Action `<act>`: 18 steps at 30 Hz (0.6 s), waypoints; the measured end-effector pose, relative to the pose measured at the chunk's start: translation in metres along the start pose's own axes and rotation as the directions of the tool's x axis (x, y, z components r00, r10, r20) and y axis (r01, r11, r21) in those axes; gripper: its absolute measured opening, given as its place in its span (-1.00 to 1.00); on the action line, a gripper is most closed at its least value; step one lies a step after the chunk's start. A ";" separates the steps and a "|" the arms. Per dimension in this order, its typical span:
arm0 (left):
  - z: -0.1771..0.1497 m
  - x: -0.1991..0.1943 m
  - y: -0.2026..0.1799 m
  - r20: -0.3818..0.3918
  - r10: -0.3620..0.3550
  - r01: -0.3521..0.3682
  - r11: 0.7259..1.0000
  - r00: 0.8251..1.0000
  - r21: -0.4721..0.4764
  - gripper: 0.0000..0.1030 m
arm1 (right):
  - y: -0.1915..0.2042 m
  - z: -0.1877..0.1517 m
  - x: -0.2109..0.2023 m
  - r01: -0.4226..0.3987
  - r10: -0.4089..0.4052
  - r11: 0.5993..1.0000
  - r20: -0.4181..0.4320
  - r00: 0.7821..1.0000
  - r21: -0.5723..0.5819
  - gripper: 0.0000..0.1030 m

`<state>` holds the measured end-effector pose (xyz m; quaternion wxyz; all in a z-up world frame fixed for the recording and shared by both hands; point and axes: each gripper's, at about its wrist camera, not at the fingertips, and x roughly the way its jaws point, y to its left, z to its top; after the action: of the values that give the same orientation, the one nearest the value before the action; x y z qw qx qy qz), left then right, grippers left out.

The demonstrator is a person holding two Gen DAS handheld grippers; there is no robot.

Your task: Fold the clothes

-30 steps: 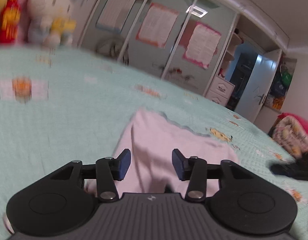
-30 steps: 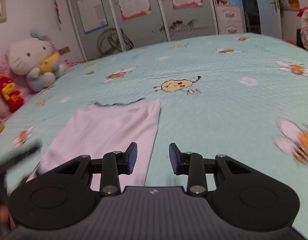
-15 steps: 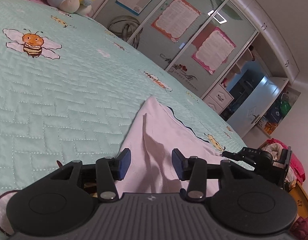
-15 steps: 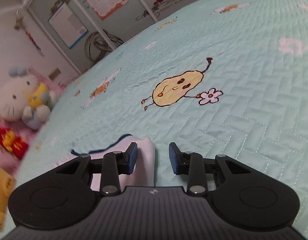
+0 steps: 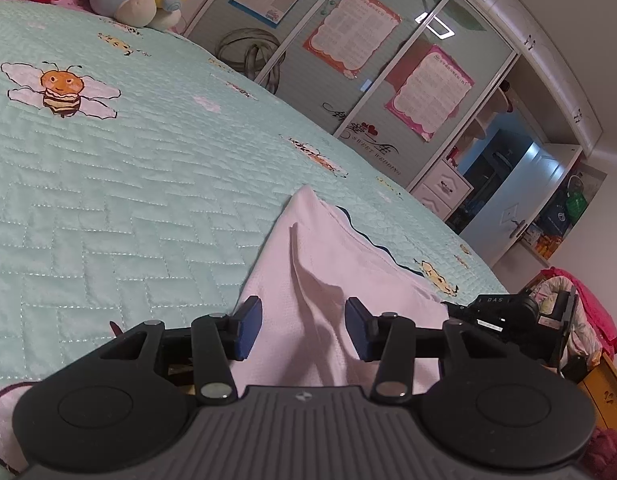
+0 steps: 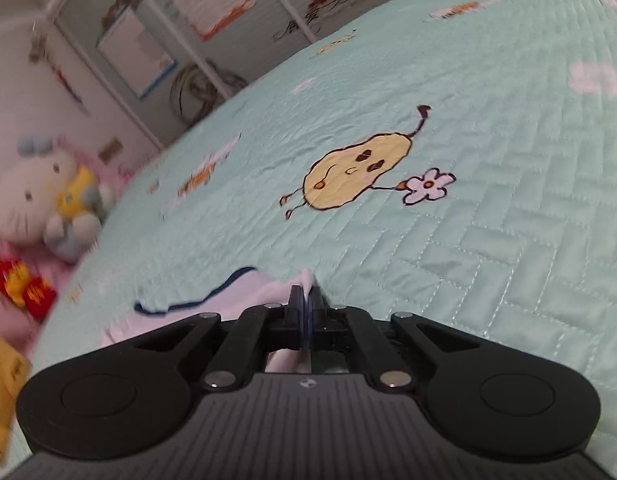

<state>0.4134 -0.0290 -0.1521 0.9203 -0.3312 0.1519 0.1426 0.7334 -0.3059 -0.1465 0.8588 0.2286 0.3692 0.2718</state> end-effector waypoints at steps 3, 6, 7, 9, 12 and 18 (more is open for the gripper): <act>0.000 0.000 0.000 -0.001 0.003 -0.003 1.000 1.000 0.000 -0.08 | -0.012 -0.001 -0.001 -0.029 0.028 0.998 0.016 0.999 0.063 -1.00; 0.001 0.001 0.001 -0.001 0.004 -0.004 1.000 1.000 -0.004 -0.08 | -0.018 -0.001 -0.007 -0.019 0.014 0.993 0.043 0.999 0.114 -1.00; 0.001 0.001 0.001 -0.001 0.003 -0.003 1.000 1.000 -0.007 -0.08 | -0.021 -0.001 -0.009 -0.016 0.009 0.991 0.052 0.999 0.129 -1.00; 0.001 0.001 0.002 -0.002 0.003 -0.003 1.000 1.000 -0.008 -0.08 | -0.025 -0.001 -0.012 0.010 -0.021 0.989 0.070 0.997 0.149 -1.00; 0.002 0.001 0.002 -0.002 0.003 -0.003 1.000 1.000 -0.008 -0.08 | -0.028 0.002 -0.017 0.045 -0.060 0.987 0.094 0.994 0.155 -1.00; 0.002 0.002 0.002 -0.001 0.005 -0.005 1.000 1.000 -0.006 -0.08 | 0.009 -0.004 -0.036 0.055 -0.047 0.996 0.119 0.992 -0.068 -0.93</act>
<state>0.4148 -0.0259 -0.1522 0.9187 -0.3338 0.1529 0.1452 0.7068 -0.3217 -0.1250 0.8934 0.2039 0.3137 0.2489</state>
